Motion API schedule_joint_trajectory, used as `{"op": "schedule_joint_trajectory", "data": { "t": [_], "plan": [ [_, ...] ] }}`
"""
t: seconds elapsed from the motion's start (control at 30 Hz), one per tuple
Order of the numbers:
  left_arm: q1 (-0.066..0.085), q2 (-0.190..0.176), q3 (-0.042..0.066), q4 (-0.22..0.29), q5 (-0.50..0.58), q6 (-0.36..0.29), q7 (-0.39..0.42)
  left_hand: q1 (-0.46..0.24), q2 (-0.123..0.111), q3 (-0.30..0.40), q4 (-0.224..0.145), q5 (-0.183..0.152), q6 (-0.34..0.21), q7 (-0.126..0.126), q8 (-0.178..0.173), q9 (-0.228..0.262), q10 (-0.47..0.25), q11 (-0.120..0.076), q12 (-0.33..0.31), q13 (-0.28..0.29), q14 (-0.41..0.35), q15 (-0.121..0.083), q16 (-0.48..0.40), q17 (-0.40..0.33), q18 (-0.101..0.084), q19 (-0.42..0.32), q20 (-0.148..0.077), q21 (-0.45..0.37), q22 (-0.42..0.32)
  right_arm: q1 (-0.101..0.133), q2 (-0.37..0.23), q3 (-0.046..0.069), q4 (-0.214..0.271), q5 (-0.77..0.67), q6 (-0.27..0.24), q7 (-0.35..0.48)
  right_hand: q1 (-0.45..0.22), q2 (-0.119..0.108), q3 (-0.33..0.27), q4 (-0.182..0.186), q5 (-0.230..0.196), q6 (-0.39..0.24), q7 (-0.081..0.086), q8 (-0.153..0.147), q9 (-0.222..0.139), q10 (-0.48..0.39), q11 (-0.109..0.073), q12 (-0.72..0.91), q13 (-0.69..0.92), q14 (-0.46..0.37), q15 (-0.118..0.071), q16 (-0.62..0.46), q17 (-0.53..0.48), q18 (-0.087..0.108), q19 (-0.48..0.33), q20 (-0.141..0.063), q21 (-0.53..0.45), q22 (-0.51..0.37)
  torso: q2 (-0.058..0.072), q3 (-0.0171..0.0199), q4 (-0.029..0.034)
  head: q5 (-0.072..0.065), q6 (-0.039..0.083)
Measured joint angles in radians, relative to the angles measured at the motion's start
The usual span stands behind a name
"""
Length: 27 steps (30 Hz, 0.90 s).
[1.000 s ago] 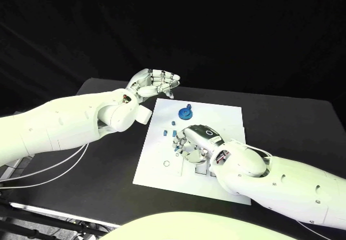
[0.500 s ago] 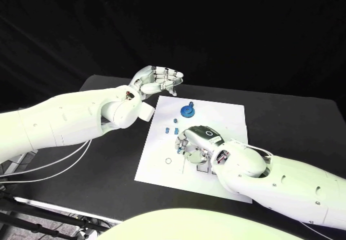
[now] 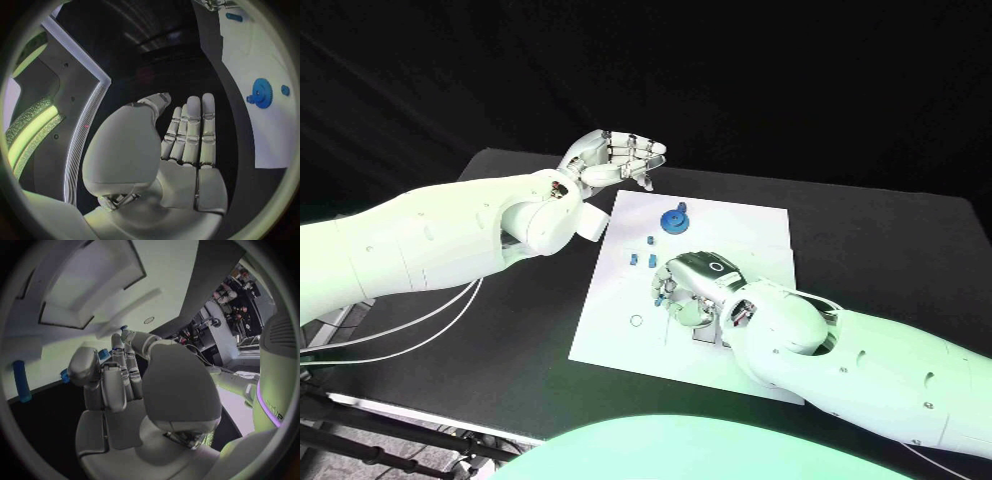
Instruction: Assemble the parts on the task board
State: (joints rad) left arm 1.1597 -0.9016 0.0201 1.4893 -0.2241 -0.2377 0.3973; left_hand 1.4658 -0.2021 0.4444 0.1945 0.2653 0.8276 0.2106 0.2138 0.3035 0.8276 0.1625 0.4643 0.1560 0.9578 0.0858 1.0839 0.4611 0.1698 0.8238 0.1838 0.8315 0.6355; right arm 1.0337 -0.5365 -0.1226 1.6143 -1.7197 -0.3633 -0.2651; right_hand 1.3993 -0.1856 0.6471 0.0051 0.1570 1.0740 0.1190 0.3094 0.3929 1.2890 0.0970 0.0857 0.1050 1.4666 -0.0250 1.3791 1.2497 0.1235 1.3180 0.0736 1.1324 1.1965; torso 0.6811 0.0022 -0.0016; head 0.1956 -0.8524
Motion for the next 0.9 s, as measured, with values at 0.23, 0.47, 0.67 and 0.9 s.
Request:
{"op": "schedule_joint_trajectory", "data": {
  "t": [0.23,0.47,0.67,0.9],
  "plan": [
    [0.000,0.000,0.000,0.000,0.000,0.000,-0.002,0.000,0.000,0.000,0.000,0.000,0.000,0.000,0.000,0.000,0.000,0.000,0.000,0.000,0.000,0.000,0.000,0.000,0.000,0.000,0.000,0.000,0.000,-0.001,0.005,0.001,-0.003,-0.004,0.003,-0.005,0.000,0.000,0.000,0.000,0.000,0.000,0.000,0.000,0.000,0.000,0.000,0.003,0.000,0.000,0.000,0.000,0.000,0.000,0.000,0.000,0.000,0.000,0.000,0.0000,0.0000,-0.001,-0.002],
    [0.000,-0.001,0.000,0.000,0.000,0.000,-0.004,0.000,0.000,0.000,0.000,0.000,0.000,0.000,0.000,0.000,0.000,0.000,0.000,0.000,0.000,0.000,0.000,0.000,0.000,0.000,0.000,0.000,0.000,0.000,0.009,0.000,-0.003,-0.007,0.013,-0.005,0.000,0.000,0.000,0.000,0.000,0.000,0.000,-0.001,0.000,0.000,0.000,0.005,0.001,0.000,0.000,0.000,-0.001,0.000,0.000,0.000,0.000,0.001,0.001,0.0000,-0.0002,0.000,-0.004],
    [0.000,-0.001,0.000,0.000,0.000,0.000,-0.006,0.000,0.000,0.000,0.000,0.000,-0.002,0.002,0.000,0.000,0.000,0.000,0.000,0.000,0.000,0.000,0.000,0.000,0.000,0.000,0.000,0.000,0.000,-0.001,0.015,-0.004,-0.008,-0.008,0.028,-0.003,-0.032,-0.002,-0.016,0.005,0.000,-0.028,0.013,-0.010,0.009,0.003,-0.012,-0.014,0.002,0.000,0.000,0.004,-0.003,0.000,-0.008,0.008,-0.015,-0.006,0.001,-0.0004,-0.0009,-0.001,-0.005],
    [0.000,-0.001,0.000,0.000,0.000,0.000,-0.008,0.000,0.000,0.000,0.000,0.000,-0.004,0.004,0.000,0.000,0.000,0.000,0.000,0.000,0.000,0.000,0.000,0.000,0.000,0.000,0.000,0.000,0.000,-0.001,0.016,-0.006,-0.011,-0.005,0.033,0.001,-0.071,-0.017,-0.036,0.020,0.000,-0.060,0.024,-0.035,0.004,-0.026,-0.027,-0.022,-0.004,-0.001,0.017,0.004,-0.018,0.000,-0.024,0.024,-0.047,-0.025,0.000,-0.0006,-0.0008,-0.002,-0.005]
  ]
}}
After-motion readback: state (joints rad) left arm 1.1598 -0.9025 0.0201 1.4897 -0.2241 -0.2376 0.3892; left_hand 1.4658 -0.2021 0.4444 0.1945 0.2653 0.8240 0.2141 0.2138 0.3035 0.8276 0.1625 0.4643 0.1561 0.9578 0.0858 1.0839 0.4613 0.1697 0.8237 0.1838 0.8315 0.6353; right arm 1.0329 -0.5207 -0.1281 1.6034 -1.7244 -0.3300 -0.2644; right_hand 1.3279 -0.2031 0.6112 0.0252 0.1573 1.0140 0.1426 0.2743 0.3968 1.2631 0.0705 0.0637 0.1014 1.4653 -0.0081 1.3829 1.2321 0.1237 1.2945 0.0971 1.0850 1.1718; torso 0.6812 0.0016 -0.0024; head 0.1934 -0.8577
